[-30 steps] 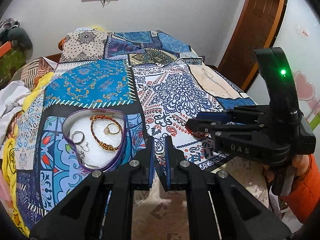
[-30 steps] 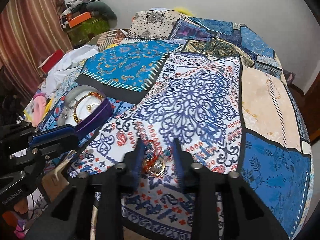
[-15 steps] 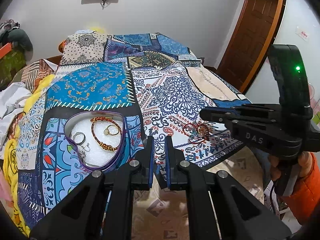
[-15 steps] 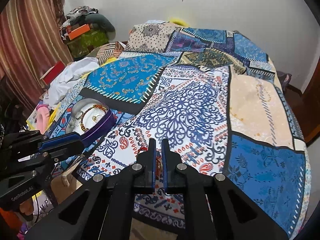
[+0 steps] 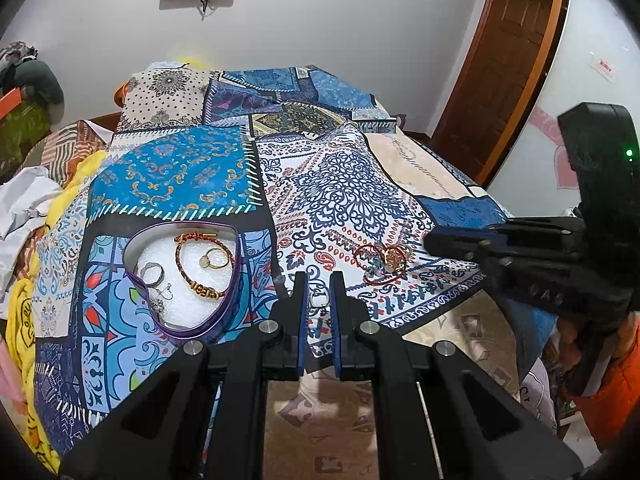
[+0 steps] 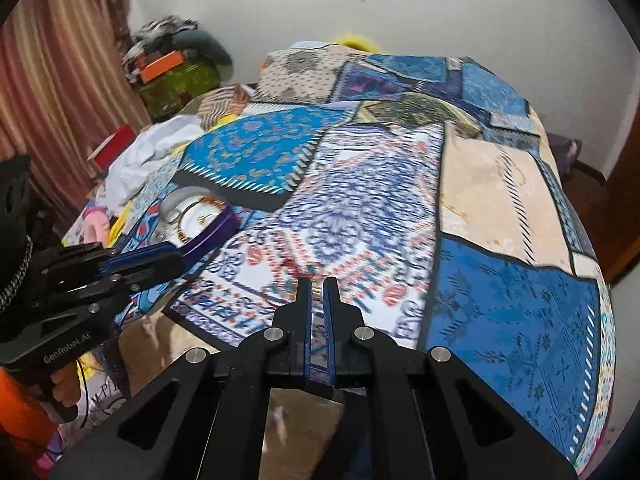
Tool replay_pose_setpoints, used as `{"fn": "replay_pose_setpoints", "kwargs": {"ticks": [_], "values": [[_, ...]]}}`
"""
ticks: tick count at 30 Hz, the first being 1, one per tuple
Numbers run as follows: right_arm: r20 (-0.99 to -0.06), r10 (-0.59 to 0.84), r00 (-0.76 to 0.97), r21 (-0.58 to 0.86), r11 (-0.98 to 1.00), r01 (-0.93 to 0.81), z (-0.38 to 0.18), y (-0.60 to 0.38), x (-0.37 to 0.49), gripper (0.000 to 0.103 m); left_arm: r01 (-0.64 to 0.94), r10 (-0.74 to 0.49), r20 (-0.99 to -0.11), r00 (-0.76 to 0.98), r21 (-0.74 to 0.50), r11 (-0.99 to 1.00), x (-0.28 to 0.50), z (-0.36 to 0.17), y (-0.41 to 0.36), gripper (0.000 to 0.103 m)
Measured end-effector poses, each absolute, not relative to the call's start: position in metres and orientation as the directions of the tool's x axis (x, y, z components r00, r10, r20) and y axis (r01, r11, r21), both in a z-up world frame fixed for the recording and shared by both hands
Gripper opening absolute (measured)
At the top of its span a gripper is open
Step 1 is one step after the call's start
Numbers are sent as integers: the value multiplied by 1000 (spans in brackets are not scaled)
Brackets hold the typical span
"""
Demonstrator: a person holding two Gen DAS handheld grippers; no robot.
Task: Organize jewelry
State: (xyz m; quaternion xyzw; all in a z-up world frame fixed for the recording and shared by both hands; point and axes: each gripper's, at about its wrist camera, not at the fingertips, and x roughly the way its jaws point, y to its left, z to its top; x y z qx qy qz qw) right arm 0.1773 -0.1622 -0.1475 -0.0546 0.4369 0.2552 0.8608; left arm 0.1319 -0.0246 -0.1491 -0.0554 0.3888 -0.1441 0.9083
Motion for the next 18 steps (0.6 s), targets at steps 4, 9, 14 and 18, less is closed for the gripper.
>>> {"fn": "replay_pose_setpoints", "kwargs": {"ticks": [4,9,14,18], "values": [[-815,354,459,90,859,-503,-163,-146,183,6,218,-298,-692,657,-204,954,132,-148,-24,8],[-831,294,472,60,891,-450,-177,-163,192,7,206,-291,-696,656,-206,957,133,-150,-19,8],[-835,222,504,16,925,-380,-173,-186,202,7,204,-298,-700,649,-217,955,136,-154,-19,8],[-837,273,475,68,912,-404,-165,-187,196,7,211,-305,-699,647,-221,952,137,-154,-22,8]]}}
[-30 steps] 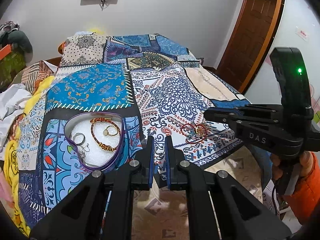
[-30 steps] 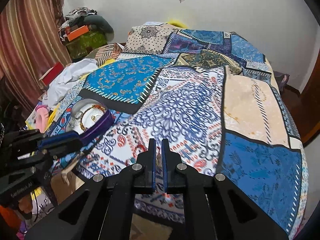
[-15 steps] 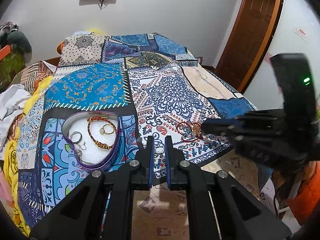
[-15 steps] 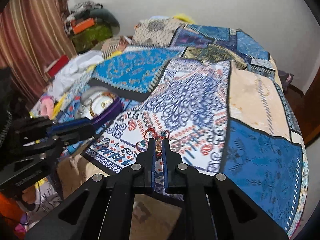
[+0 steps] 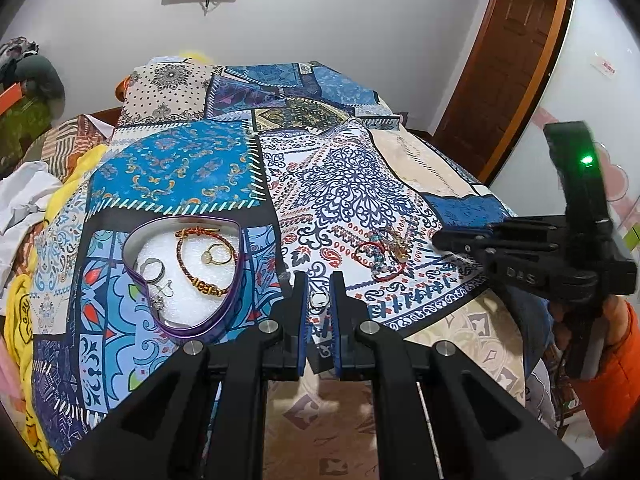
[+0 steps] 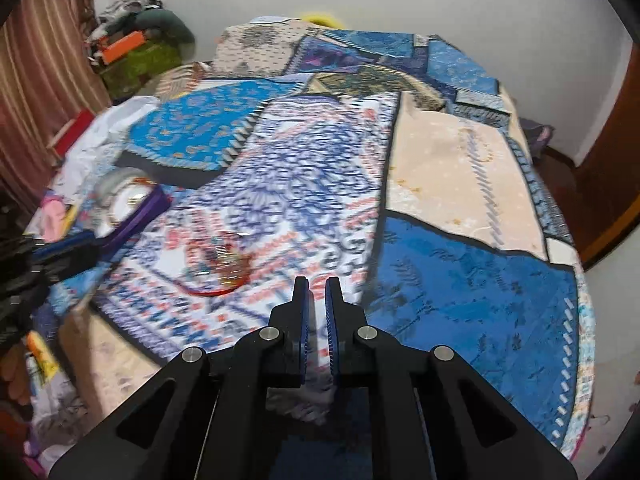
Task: Organize jewelry
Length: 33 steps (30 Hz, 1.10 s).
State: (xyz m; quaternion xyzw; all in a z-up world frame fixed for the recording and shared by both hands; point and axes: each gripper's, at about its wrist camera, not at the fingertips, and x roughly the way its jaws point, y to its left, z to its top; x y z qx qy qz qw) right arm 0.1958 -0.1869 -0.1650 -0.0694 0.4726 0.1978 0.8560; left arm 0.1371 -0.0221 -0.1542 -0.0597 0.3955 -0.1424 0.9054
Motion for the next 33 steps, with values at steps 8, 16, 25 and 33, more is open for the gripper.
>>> {"fn": "replay_pose_setpoints", "kwargs": {"ticks": [8,16,25,33], "values": [[-820,411,399,159,833,-531,-159,-148,173,30,212,-304,-697,649,-218,953,136,-153,-21,8],[-817,442,370,221,833,-508,-173,-138,190,36,193,-292,-700,652,-220,956,133,-154,-13,8],[-822,331,463,64,862,-502,-180,-129,195,27,192,-297,-699,651,-227,955,133,-156,-11,8],[-808,349,475,95,872,-480,-176,-137,194,7,195,-295,-694,657,-222,955,131,-151,-11,8]]}}
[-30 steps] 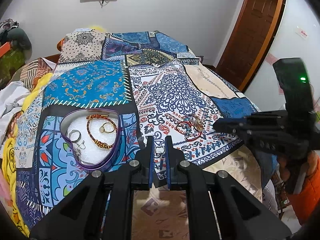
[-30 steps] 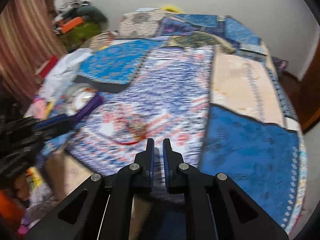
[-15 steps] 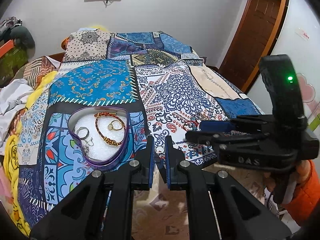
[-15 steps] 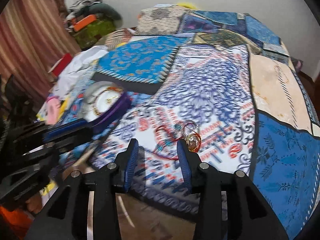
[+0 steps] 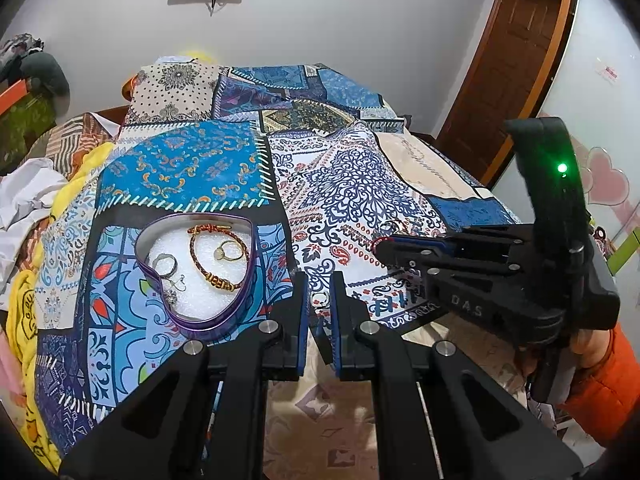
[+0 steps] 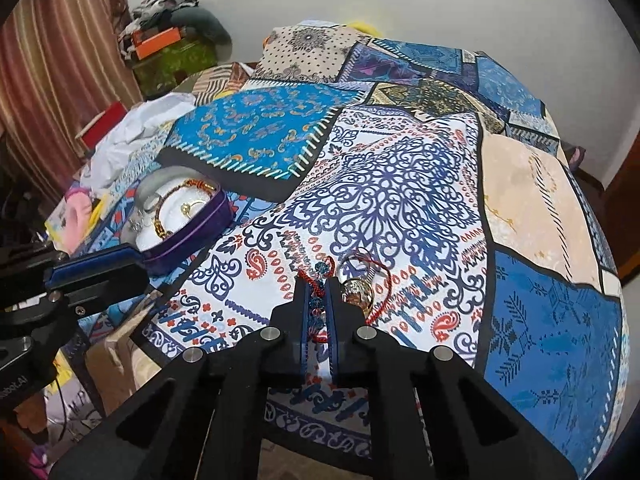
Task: Organize jewelry
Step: 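Carry the red bracelet to the heart box and open the right tool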
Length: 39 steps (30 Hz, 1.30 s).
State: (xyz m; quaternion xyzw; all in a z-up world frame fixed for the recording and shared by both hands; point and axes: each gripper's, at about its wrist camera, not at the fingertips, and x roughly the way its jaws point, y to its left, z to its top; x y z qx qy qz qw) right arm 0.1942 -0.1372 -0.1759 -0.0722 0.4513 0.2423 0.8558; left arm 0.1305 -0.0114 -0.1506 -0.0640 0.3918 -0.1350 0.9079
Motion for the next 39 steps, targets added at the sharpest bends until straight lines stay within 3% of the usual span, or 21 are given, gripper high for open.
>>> {"fn": "replay_pose_setpoints", "kwargs": {"ticks": [21,39], "values": [[-633,454,627,102,851,-515,-79,-129,178,7,151,-234,-632,739,-183,971,116,-111,16,8],[-627,562,539,163,771,-615,-88,-60,193,7,71,-168,-637,752,-175,982,133,-116,58,8]]}}
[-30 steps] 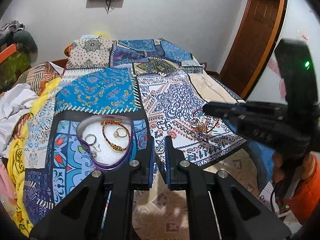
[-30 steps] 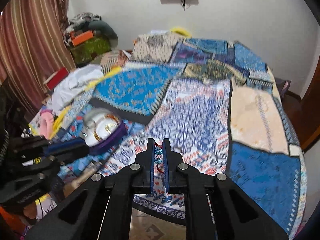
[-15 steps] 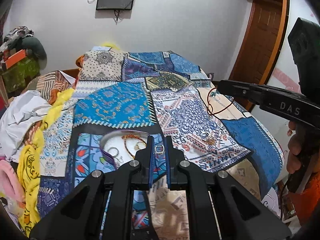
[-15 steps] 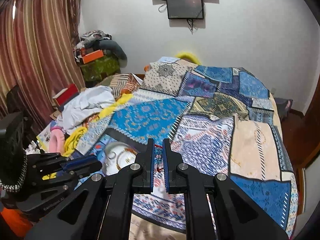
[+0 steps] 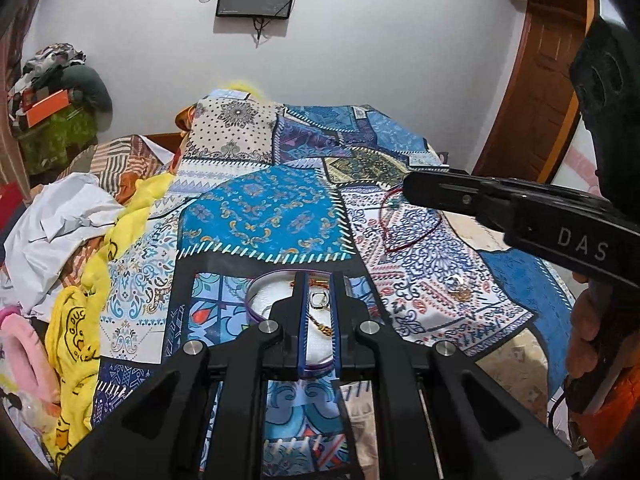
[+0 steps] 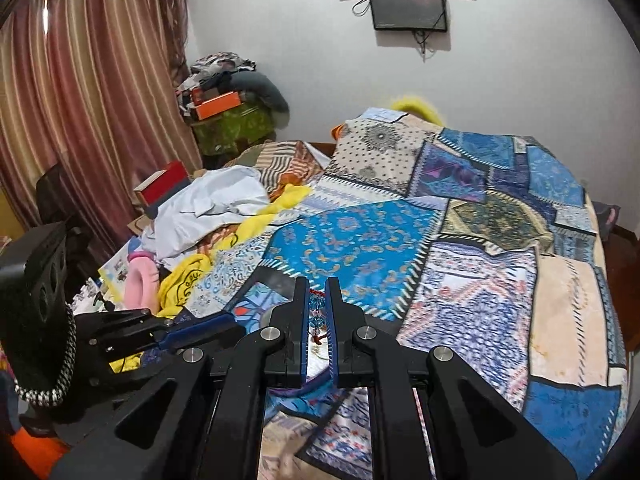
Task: Organize jewelry
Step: 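Carry the red bracelet to the heart box and open the right tool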
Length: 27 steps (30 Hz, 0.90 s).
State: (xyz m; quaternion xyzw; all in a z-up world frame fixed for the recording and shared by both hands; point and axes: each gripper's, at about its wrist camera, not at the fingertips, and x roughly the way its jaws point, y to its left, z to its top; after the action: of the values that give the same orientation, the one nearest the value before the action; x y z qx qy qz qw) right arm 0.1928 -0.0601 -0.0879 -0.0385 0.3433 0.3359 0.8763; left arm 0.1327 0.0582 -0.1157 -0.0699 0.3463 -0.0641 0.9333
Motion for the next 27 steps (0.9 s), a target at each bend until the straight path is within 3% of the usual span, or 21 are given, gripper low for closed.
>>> {"fn": "replay_pose_setpoints", "kwargs": {"ticks": [15,27], "values": [[-733,545,406,194,740,-644,-135,-21,218,7,86,-222,-703,675,-224,971,161,-166,63,8],[-785,539,305,262,735,-625,-152,-18,230,7,91,-228,-722,653,-224,970,164,-176,59,8]]}}
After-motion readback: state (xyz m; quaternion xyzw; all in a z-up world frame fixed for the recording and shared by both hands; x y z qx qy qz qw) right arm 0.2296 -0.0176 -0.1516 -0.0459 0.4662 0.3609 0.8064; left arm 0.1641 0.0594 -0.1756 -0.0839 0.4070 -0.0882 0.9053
